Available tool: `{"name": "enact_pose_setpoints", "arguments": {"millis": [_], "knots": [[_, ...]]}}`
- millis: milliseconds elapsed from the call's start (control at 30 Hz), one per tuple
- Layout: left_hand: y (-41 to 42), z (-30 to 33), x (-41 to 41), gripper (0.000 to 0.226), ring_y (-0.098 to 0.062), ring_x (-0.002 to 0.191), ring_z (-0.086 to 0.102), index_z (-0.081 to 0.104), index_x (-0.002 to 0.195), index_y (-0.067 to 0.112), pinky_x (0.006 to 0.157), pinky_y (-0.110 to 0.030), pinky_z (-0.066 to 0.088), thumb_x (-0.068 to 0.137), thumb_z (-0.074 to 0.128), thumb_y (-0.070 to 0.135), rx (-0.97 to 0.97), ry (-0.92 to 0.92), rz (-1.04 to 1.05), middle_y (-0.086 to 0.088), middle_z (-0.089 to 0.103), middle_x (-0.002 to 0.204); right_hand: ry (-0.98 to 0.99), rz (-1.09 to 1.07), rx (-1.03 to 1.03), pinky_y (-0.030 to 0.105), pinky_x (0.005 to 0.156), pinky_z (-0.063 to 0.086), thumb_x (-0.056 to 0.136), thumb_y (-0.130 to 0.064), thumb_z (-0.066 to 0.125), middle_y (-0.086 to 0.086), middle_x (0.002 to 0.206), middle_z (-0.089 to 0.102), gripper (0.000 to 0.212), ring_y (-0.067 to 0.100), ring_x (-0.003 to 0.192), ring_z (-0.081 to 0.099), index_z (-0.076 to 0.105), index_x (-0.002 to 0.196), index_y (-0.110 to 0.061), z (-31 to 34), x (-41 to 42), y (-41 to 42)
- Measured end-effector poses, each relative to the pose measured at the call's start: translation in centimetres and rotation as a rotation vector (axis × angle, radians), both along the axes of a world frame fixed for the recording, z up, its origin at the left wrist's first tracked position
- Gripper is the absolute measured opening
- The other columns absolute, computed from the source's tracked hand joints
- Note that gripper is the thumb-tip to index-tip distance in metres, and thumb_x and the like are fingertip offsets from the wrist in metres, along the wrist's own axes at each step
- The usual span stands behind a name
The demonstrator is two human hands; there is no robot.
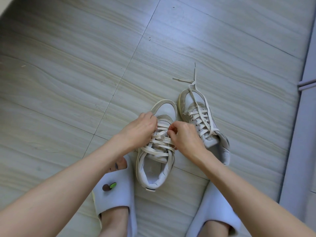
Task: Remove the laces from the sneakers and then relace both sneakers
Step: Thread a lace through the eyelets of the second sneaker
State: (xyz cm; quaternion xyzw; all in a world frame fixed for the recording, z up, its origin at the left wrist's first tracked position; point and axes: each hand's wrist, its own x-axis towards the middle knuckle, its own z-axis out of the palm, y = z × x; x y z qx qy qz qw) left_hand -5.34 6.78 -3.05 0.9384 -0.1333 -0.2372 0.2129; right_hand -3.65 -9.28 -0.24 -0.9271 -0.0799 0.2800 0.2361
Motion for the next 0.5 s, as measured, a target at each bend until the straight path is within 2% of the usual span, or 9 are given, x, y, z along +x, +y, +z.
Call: {"name": "enact_pose_setpoints", "arguments": {"millis": [167, 267, 367, 433, 500], "knots": [[-0.3, 0.6, 0.3, 0.022, -0.026, 0.098, 0.047, 0.043, 0.104, 0.005, 0.084, -0.037, 0.041, 0.086, 0.04, -0.006, 0.014, -0.027, -0.002, -0.011, 0.045, 0.107, 0.013, 0.136, -0.111, 0.042, 0.079, 0.046, 0.095, -0.016, 0.042, 0.015, 0.102, 0.059, 0.019, 0.033, 0.094, 0.056, 0.056, 0.097, -0.004, -0.5, 0.2, 0.2], [-0.2, 0.8, 0.2, 0.022, -0.027, 0.095, 0.049, 0.044, 0.104, 0.004, 0.081, -0.037, 0.042, 0.086, 0.039, -0.006, -0.035, -0.06, 0.001, -0.011, 0.046, 0.106, 0.108, 0.131, -0.072, 0.037, 0.078, 0.042, 0.096, -0.018, 0.039, 0.015, 0.102, 0.056, 0.015, 0.032, 0.094, 0.054, 0.049, 0.095, -0.007, -0.5, 0.5, 0.2], [0.4, 0.6, -0.1, 0.01, -0.023, 0.09, 0.049, 0.045, 0.102, 0.006, 0.076, -0.031, 0.039, 0.093, 0.042, 0.005, -0.142, -0.073, 0.046, -0.007, 0.047, 0.101, 0.162, 0.084, -0.005, 0.033, 0.075, 0.04, 0.097, -0.021, 0.04, 0.009, 0.097, 0.058, 0.011, 0.026, 0.091, 0.054, 0.047, 0.092, -0.014, -0.3, 1.0, -0.2], [0.9, 0.4, -0.2, 0.014, -0.018, 0.087, 0.049, 0.047, 0.104, 0.01, 0.076, -0.027, 0.038, 0.094, 0.052, 0.019, -0.215, -0.014, 0.135, 0.001, 0.045, 0.098, 0.16, 0.036, 0.056, 0.034, 0.075, 0.044, 0.096, -0.019, 0.046, 0.004, 0.091, 0.062, 0.009, 0.023, 0.088, 0.057, 0.053, 0.091, -0.015, -0.2, 1.1, -0.6], [1.3, 0.1, -0.2, 0.019, -0.015, 0.084, 0.05, 0.051, 0.1, 0.013, 0.077, -0.026, 0.039, 0.089, 0.06, 0.025, -0.25, 0.044, 0.207, 0.005, 0.044, 0.094, 0.178, 0.003, 0.108, 0.037, 0.077, 0.05, 0.092, -0.018, 0.056, 0.003, 0.086, 0.065, 0.004, 0.021, 0.08, 0.061, 0.059, 0.091, -0.015, -0.1, 1.1, -1.0]]}}
